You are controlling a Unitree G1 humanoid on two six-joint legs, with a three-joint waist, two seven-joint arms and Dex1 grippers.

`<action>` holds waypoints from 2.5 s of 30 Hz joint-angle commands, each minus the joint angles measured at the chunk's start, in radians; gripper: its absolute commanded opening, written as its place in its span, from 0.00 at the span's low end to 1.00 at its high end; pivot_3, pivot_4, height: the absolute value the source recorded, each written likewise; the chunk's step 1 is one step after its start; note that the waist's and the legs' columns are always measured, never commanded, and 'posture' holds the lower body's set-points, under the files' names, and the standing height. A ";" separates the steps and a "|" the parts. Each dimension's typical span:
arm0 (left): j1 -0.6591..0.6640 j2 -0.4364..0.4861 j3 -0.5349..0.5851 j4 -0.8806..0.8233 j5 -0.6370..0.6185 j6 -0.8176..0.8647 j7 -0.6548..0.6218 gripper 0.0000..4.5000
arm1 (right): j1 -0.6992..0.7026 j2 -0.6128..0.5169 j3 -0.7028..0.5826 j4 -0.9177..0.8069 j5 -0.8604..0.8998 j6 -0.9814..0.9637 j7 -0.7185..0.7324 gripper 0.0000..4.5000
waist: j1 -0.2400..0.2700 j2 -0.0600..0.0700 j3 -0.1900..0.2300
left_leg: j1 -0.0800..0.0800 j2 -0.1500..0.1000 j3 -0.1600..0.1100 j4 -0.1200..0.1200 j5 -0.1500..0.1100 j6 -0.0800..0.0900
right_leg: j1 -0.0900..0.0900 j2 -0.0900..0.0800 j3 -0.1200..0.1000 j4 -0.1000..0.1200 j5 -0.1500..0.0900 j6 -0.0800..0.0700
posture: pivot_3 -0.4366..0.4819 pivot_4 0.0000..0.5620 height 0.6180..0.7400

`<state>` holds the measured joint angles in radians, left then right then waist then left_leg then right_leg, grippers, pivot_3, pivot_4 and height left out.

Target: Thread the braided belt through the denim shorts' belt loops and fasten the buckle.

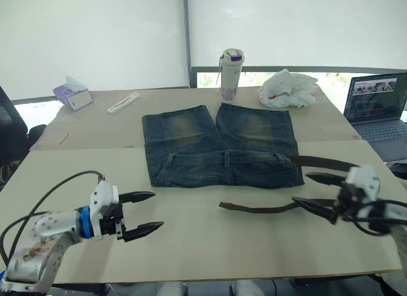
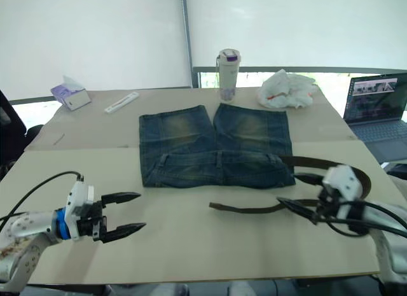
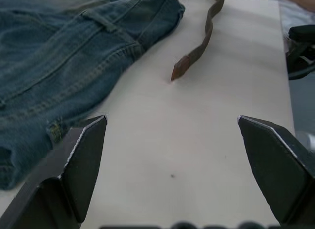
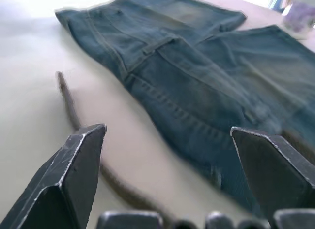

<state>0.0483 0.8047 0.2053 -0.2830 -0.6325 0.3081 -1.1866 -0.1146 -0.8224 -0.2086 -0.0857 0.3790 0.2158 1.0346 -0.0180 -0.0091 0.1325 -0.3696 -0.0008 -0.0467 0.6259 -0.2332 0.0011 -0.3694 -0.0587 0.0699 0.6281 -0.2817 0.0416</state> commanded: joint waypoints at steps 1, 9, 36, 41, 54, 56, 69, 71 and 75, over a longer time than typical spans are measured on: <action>-0.083 0.022 0.019 0.015 -0.028 0.023 -0.012 1.00 | -0.164 -0.006 0.133 0.094 -0.139 0.026 -0.053 0.99 | 0.002 -0.002 0.001 | 0.000 0.000 0.000 0.000 0.000 0.000 | 0.000 0.000 0.000 0.000 0.000 0.000 | 0.48 0.27 1.00; -0.165 0.023 0.025 0.016 -0.025 0.050 0.012 1.00 | -0.421 0.003 0.409 0.388 -0.379 0.021 0.009 0.99 | 0.003 -0.003 0.002 | 0.000 -0.001 -0.002 0.000 0.000 0.000 | 0.000 -0.001 -0.001 -0.001 0.001 -0.001 | 0.48 0.27 1.00; -0.122 0.023 0.013 0.049 0.003 0.008 -0.048 1.00 | -0.188 -0.159 0.282 0.160 -0.325 -0.064 0.104 0.01 | 0.010 -0.004 0.002 | 0.001 0.000 -0.004 0.000 0.000 0.000 | 0.001 -0.001 -0.003 0.000 0.002 -0.002 | 0.48 0.27 1.00; -0.132 0.025 0.006 0.060 0.008 0.005 -0.067 1.00 | -0.162 -0.198 0.204 0.052 -0.215 0.060 0.152 0.34 | -0.002 -0.002 0.003 | 0.001 0.000 -0.002 0.000 0.000 0.000 | 0.001 -0.001 -0.002 0.000 0.002 -0.002 | 0.48 0.27 1.00; -0.143 0.018 -0.008 0.100 0.029 -0.027 -0.105 1.00 | -0.055 -0.191 0.291 -0.349 -0.038 0.444 0.093 0.80 | 0.002 -0.003 0.004 | 0.000 0.001 -0.003 0.000 0.000 0.000 | 0.000 -0.001 -0.002 0.000 0.002 -0.002 | 0.48 0.27 1.00; -0.143 0.016 -0.009 0.100 0.032 -0.030 -0.110 1.00 | -0.071 -0.168 0.323 -0.324 -0.072 0.427 0.058 0.80 | 0.003 -0.003 0.004 | 0.000 0.000 -0.003 0.000 0.000 0.000 | 0.000 -0.001 -0.002 0.000 0.002 -0.002 | 0.48 0.27 1.00; -0.170 -0.008 -0.035 0.086 0.031 -0.014 -0.102 1.00 | -0.131 -0.110 0.432 -0.273 -0.125 0.423 0.055 0.26 | 0.005 -0.004 0.004 | 0.000 0.000 -0.004 0.000 0.000 0.000 | 0.000 -0.001 -0.003 0.000 0.002 -0.002 | 0.48 0.27 1.00; -0.167 -0.011 -0.046 0.056 0.012 0.032 -0.087 1.00 | -0.128 -0.103 0.381 -0.294 -0.062 0.457 0.067 0.12 | 0.004 -0.004 0.004 | 0.000 0.000 -0.003 0.000 0.000 0.000 | 0.000 -0.001 -0.003 0.000 0.002 -0.002 | 0.48 0.27 1.00; -0.245 -0.062 -0.110 -0.002 -0.050 0.207 0.027 1.00 | -0.114 -0.133 0.270 -0.329 0.082 0.484 0.157 0.01 | 0.006 -0.004 0.005 | 0.000 0.000 -0.004 0.000 0.000 0.000 | 0.000 -0.001 -0.003 0.000 0.002 -0.001 | 0.48 0.27 1.00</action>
<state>-0.1607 0.7492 0.1119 -0.2332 -0.6383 0.4549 -1.1987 -0.2206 -0.9406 0.1294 -0.3719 0.3942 0.6884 1.1558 -0.0120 -0.0132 0.1371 -0.3698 -0.0010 -0.0507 0.6266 -0.2332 0.0012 -0.3684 -0.0592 0.0669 0.6288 -0.2797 0.0406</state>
